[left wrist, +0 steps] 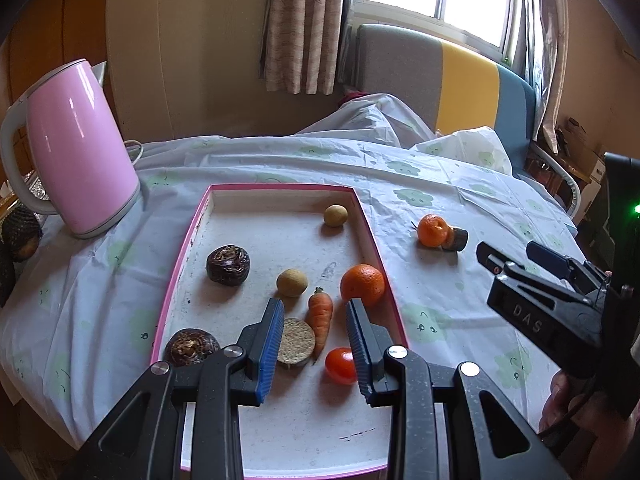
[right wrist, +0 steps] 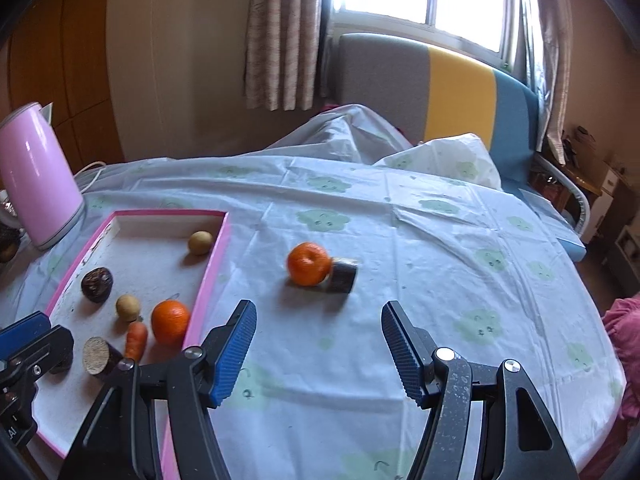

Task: Organize fruits
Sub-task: 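Move both grippers toward the mandarin and the eggplant chunk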

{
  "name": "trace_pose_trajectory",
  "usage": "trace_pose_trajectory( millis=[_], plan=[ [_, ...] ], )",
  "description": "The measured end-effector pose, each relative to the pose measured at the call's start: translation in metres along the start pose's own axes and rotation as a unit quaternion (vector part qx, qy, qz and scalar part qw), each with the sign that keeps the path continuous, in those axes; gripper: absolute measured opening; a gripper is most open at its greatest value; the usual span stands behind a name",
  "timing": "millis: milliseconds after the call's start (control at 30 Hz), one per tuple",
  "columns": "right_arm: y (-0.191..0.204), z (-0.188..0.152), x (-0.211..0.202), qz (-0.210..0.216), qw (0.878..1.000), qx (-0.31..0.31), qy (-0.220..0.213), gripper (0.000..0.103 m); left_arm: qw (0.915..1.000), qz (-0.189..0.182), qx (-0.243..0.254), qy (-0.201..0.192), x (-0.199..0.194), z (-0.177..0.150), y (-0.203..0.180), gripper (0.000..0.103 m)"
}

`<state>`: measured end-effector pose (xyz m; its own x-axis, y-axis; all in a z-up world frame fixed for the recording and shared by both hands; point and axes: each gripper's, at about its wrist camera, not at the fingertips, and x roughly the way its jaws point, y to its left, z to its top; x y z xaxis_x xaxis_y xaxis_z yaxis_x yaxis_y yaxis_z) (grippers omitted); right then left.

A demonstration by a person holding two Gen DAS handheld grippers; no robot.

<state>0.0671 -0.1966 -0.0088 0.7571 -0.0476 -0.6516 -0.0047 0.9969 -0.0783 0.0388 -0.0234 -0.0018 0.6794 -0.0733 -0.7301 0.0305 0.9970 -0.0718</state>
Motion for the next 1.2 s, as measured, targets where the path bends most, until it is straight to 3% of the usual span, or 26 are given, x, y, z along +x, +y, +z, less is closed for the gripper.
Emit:
trace_pose_trajectory(
  millis=[200, 667, 1200],
  plan=[
    [-0.018, 0.005, -0.002, -0.030, 0.999, 0.024, -0.011, 0.066, 1.0000, -0.004, 0.008, 0.003, 0.006, 0.004, -0.010, 0.032],
    [-0.051, 0.003, 0.016, -0.053, 0.997, 0.055, 0.007, 0.066, 0.9993, -0.015, 0.030, 0.015, 0.023, 0.014, -0.037, 0.032],
    [-0.065, 0.003, 0.030, -0.056, 0.997, 0.059, 0.016, 0.066, 0.9986, -0.020, 0.042, 0.026, 0.038, 0.020, -0.053, 0.032]
  ],
)
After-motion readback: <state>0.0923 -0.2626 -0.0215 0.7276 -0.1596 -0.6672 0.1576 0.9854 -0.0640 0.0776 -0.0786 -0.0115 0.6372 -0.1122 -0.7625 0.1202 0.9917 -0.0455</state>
